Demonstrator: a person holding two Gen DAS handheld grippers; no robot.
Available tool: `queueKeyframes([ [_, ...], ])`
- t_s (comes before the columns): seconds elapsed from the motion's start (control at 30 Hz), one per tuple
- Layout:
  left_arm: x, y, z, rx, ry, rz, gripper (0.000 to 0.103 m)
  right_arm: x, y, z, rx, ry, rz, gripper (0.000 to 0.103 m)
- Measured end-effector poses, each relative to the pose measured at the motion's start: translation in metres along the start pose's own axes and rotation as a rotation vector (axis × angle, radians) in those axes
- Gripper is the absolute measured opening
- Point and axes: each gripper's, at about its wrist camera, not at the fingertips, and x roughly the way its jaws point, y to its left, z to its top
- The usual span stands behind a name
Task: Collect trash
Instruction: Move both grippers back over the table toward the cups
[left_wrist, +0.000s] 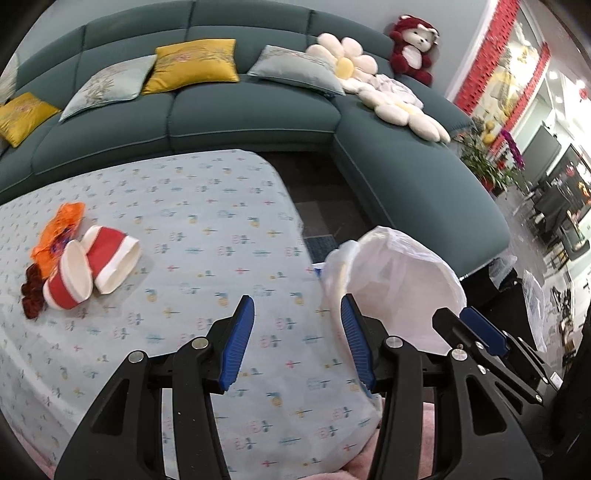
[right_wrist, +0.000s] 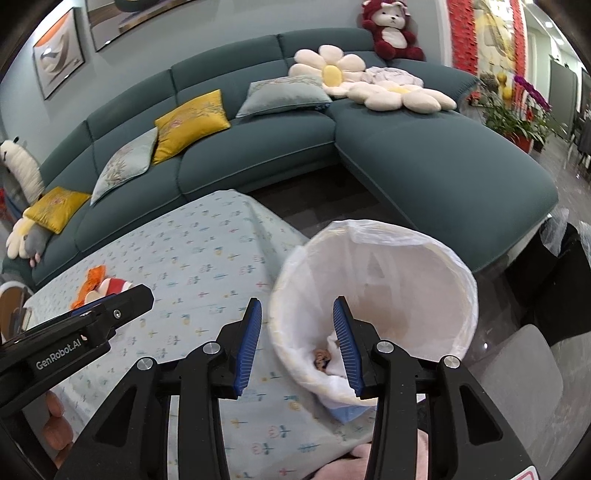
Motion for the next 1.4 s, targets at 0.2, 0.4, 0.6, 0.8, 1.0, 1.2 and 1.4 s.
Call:
queueKeyframes([
  [0.2, -0.014, 0.033, -0.002, -0.050, -0.019, 0.030, 0.052, -0.003, 0.035, -0.004, -0.055, 0.005, 0.029, 0.040],
  [0.4, -0.029, 0.072, -0.006, -0.108, -0.040, 0.065, 0.055, -0.006, 0.068, -0.008, -0.104, 0.010, 0.060, 0.040],
  [0.6, -0.043, 0.113, -0.010, -0.167, -0.056, 0.106, 0.062, -0.005, 0.103, -0.014, -0.159, 0.023, 0.086, 0.040],
  [0.8, -0.055, 0.159, -0.020, -0.231, -0.061, 0.148, 0.062, -0.002, 0.144, -0.024, -0.222, 0.044, 0.121, 0.042],
  [1.0, -0.064, 0.205, -0.030, -0.277, -0.059, 0.196, 0.064, 0.003, 0.189, -0.032, -0.290, 0.065, 0.158, 0.042],
  [1.2, -0.070, 0.248, -0.038, -0.288, -0.055, 0.269, 0.071, 0.015, 0.232, -0.043, -0.350, 0.103, 0.200, 0.042],
  [1.4, -0.066, 0.293, -0.043, -0.312, -0.027, 0.307, 0.072, 0.035, 0.268, -0.052, -0.391, 0.148, 0.236, 0.042],
])
